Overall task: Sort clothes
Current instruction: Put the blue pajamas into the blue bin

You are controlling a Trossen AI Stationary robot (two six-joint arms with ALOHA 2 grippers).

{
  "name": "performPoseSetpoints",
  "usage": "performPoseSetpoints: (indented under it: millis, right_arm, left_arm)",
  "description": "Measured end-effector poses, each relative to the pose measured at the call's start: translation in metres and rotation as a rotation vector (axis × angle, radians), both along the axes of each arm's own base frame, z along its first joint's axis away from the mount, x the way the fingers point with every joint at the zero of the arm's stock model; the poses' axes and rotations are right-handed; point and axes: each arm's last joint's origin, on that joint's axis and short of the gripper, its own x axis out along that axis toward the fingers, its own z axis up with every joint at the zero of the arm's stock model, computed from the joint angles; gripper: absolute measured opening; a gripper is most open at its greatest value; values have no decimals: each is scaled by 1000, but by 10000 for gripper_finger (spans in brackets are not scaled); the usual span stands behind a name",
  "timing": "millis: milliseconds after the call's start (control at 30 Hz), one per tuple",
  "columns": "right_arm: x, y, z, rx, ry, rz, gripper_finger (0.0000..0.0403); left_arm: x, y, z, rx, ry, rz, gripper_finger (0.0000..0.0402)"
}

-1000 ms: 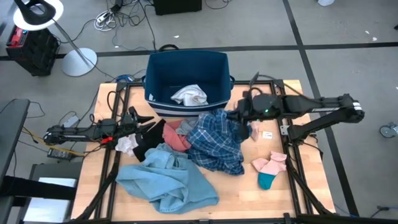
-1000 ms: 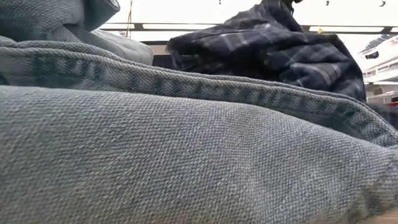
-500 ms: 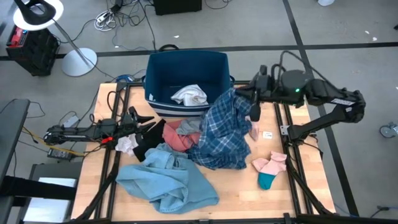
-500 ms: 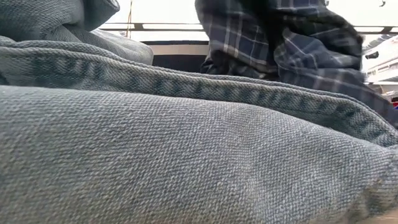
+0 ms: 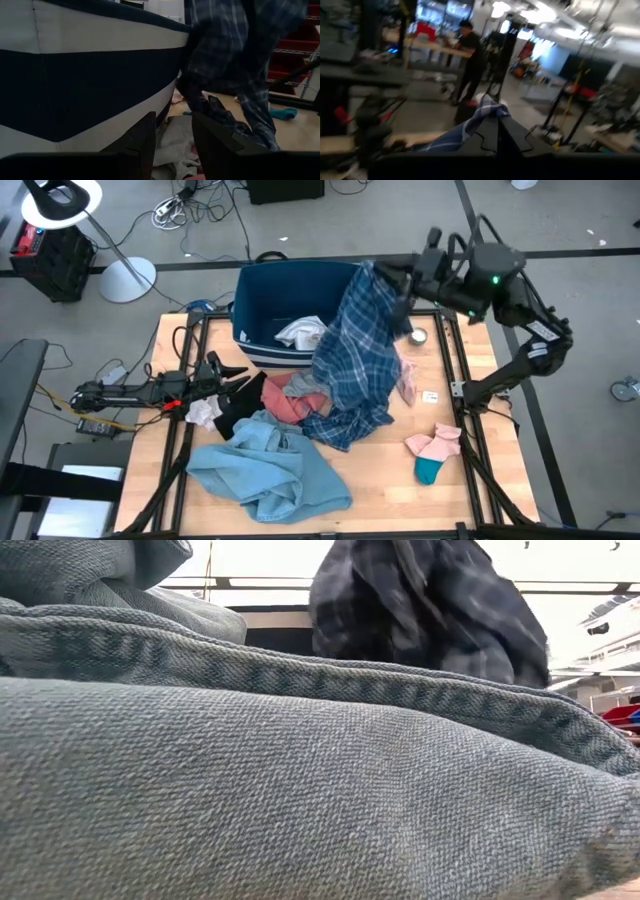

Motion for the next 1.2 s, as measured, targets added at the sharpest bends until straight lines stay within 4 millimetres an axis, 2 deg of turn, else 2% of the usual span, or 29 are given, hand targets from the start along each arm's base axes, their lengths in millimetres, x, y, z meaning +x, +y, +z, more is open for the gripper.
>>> performPoseSetpoints:
  millis: [267,600,767,900,1033,1200]
  right_arm:
    - [25,-33,39,-134,-208,-73,0]
    - [49,-75,44,-205,-467,-116,0]
    - [76,-102,27,-180,-496,-26,0]
    - [103,-126,6,-92,-502,38,0]
    - [130,-148,-27,16,-377,26,0]
    - [153,-166,-68,127,-149,10,0]
  left_arm:
    - [0,0,0,0,0,0,133]
    - [0,0,0,0,0,0,133]
    - [0,0,0,0,0,0,133]
    - [0,0,0,0,0,0,133]
    - [0,0,0,0,0,0,133]
    - [0,0,0,0,-1,0,133]
